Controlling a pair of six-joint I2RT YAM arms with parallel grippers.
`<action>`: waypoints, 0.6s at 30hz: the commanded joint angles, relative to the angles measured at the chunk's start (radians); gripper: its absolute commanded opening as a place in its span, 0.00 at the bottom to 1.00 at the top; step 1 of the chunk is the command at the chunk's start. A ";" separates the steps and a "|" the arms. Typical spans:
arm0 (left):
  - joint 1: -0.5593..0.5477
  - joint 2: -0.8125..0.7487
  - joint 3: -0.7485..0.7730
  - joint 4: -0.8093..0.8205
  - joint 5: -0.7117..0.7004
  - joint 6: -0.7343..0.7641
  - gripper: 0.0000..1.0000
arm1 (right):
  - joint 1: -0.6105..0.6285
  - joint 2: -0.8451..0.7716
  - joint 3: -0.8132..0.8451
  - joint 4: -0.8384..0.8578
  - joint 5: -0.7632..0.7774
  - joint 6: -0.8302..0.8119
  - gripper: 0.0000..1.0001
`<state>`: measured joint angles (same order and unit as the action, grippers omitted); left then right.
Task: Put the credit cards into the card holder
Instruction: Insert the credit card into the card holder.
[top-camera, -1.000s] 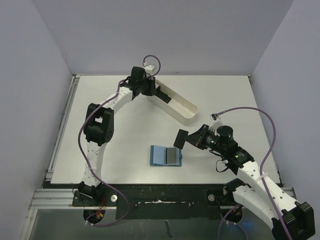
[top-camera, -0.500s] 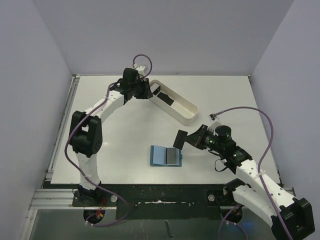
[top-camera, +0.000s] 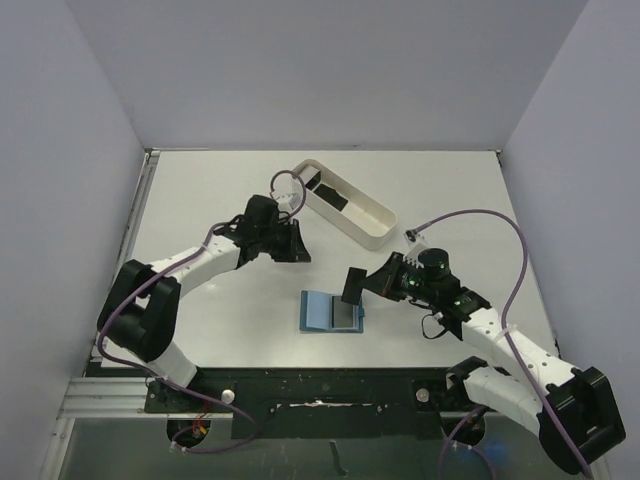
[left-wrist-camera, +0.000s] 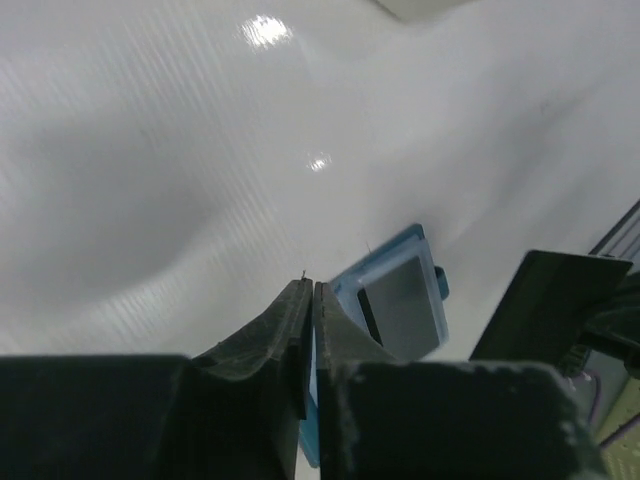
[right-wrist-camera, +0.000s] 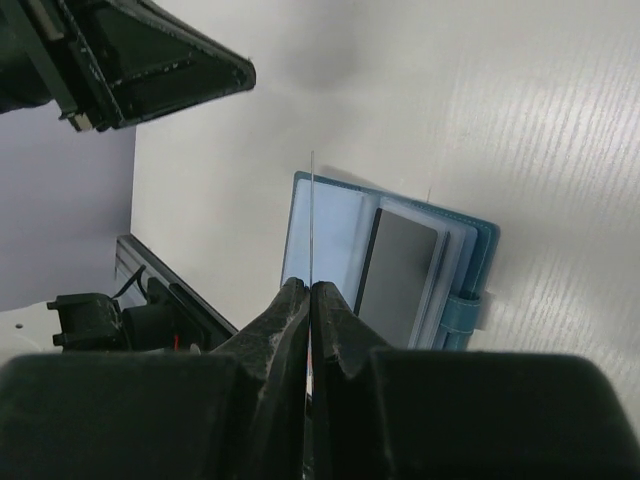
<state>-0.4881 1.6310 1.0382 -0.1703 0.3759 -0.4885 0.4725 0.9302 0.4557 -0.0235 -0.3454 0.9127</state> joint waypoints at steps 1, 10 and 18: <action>-0.045 -0.085 -0.051 0.103 0.077 -0.022 0.00 | 0.017 0.050 0.012 0.081 -0.028 -0.031 0.00; -0.107 -0.131 -0.210 0.171 0.097 -0.074 0.00 | 0.070 0.177 0.017 0.171 -0.022 -0.014 0.00; -0.110 -0.128 -0.329 0.220 0.071 -0.084 0.00 | 0.085 0.292 0.011 0.271 -0.051 0.015 0.00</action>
<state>-0.5968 1.5299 0.7345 -0.0380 0.4484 -0.5652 0.5488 1.1759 0.4503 0.1448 -0.3645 0.9199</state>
